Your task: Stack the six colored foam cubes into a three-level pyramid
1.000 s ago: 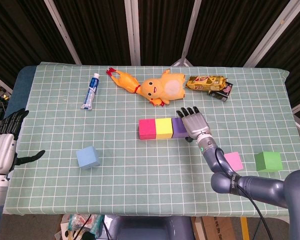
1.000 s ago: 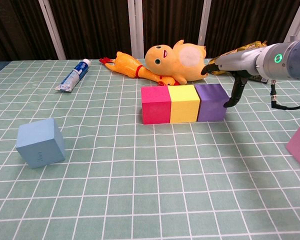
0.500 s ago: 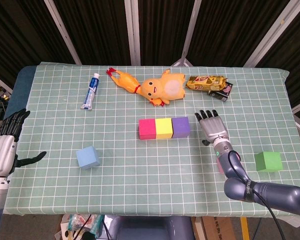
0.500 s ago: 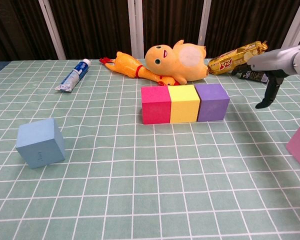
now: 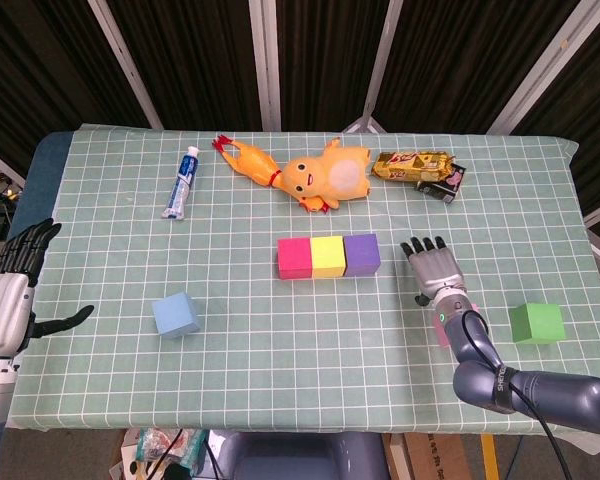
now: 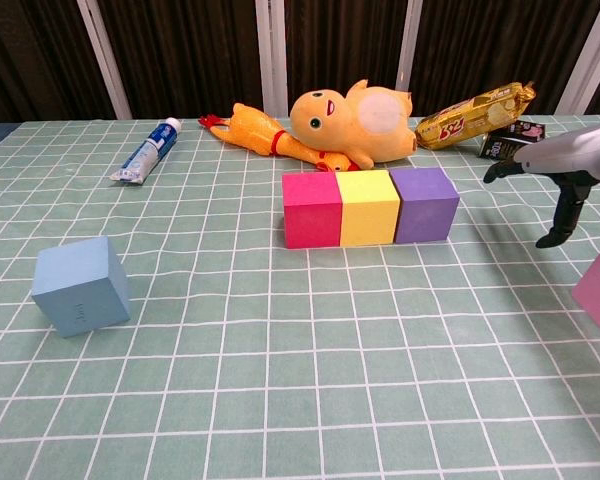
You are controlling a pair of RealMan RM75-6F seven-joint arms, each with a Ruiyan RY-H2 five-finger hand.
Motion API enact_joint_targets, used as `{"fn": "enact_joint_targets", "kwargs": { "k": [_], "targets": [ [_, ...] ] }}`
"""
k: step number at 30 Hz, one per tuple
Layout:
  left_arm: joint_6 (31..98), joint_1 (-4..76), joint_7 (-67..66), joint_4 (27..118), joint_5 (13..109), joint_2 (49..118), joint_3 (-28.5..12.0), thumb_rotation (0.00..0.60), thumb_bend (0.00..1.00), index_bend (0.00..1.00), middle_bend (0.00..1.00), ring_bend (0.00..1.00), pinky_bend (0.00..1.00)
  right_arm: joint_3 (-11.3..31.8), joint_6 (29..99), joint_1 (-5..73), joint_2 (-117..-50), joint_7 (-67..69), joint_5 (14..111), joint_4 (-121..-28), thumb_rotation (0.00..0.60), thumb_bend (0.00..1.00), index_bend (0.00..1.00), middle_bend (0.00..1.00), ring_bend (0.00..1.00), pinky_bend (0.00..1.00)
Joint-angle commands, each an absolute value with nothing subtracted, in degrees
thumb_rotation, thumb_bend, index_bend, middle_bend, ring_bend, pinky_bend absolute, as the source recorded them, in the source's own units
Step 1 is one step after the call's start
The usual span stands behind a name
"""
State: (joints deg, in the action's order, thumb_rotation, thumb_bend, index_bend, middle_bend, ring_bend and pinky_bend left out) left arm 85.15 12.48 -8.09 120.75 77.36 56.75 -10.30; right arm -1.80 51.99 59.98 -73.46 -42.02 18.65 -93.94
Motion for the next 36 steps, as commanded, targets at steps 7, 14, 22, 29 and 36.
{"fn": "enact_joint_targets", "kwargs": {
  "k": [7,14,22,29,36],
  "targets": [
    [84.7,12.5,-8.0,120.8,77.5,56.7,-10.1,0.600,0.11,0.00,0.02,0.00,0.02,-1.7,52.2,59.8,-74.5,-42.1,18.6,-94.7,0.600,0.27,0.00,0.00,0.03,0.00],
    [84.9,12.4,-7.9,120.8,77.5,56.6,-10.2,0.600,0.11,0.00,0.02,0.00,0.02,-1.4,52.3,59.8,-75.3,-42.1,19.1,-94.8,0.600,0.27,0.00,0.00,0.03,0.00],
    [84.8,12.4,-7.7,120.7,77.4,56.6,-10.2,0.600,0.11,0.00,0.02,0.00,0.02,-1.1,52.4,59.9,-75.7,-42.3,19.0,-95.0,0.600,0.27,0.00,0.00,0.03,0.00],
    [84.5,12.5,-7.7,120.7,77.4,56.7,-10.1,0.600,0.11,0.00,0.02,0.00,0.02,-1.0,52.3,59.9,-75.6,-42.2,19.4,-95.7,0.600,0.27,0.00,0.00,0.03,0.00],
    [84.8,12.4,-7.7,120.8,77.5,56.6,-10.2,0.600,0.11,0.00,0.02,0.00,0.02,-1.0,52.3,59.9,-75.8,-42.1,20.1,-96.0,0.600,0.27,0.00,0.00,0.03,0.00]
  ]
}}
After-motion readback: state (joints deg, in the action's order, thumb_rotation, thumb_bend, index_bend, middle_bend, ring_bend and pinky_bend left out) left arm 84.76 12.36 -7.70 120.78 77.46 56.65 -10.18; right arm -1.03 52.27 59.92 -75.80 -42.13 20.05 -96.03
